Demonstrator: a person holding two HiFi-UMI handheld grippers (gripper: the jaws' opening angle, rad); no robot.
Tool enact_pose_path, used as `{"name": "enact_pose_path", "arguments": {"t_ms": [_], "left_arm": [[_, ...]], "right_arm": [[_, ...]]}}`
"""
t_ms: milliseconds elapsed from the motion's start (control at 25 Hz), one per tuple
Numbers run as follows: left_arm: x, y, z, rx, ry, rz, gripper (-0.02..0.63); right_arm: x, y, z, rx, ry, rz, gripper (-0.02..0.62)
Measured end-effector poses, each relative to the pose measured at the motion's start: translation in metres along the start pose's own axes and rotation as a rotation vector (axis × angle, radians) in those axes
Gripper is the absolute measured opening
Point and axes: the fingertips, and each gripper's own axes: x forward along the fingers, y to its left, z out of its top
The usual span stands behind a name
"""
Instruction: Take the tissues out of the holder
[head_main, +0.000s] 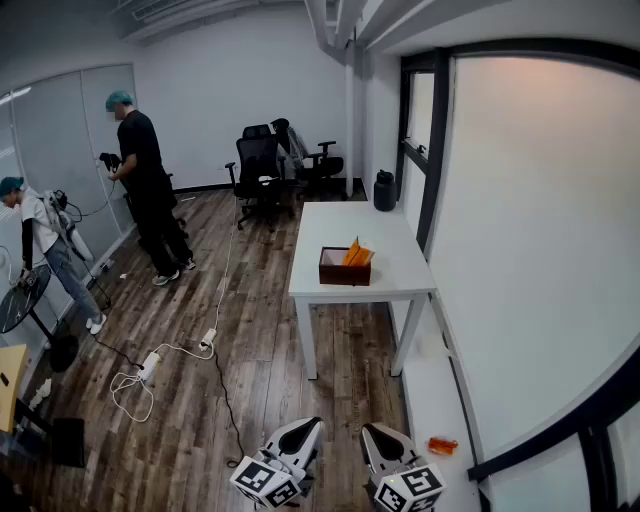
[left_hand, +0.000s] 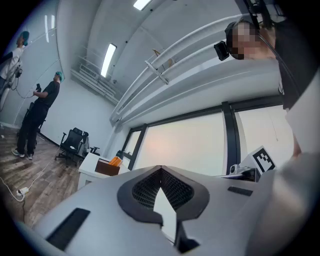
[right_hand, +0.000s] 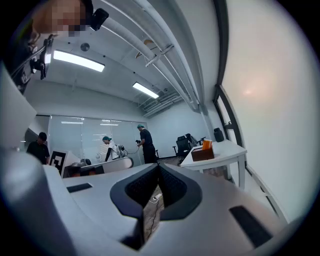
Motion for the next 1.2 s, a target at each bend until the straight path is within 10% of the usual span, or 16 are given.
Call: {"name": "enact_pose_path", "arguments": {"t_ms": [1200], "left_arm": [[0.003,-0.033,-0.014,0.049,0.012,-0.027,0.005]], "right_arm": [[-0.01,0.012,-0.004,-0.086,0.01,0.046,0.008]]}}
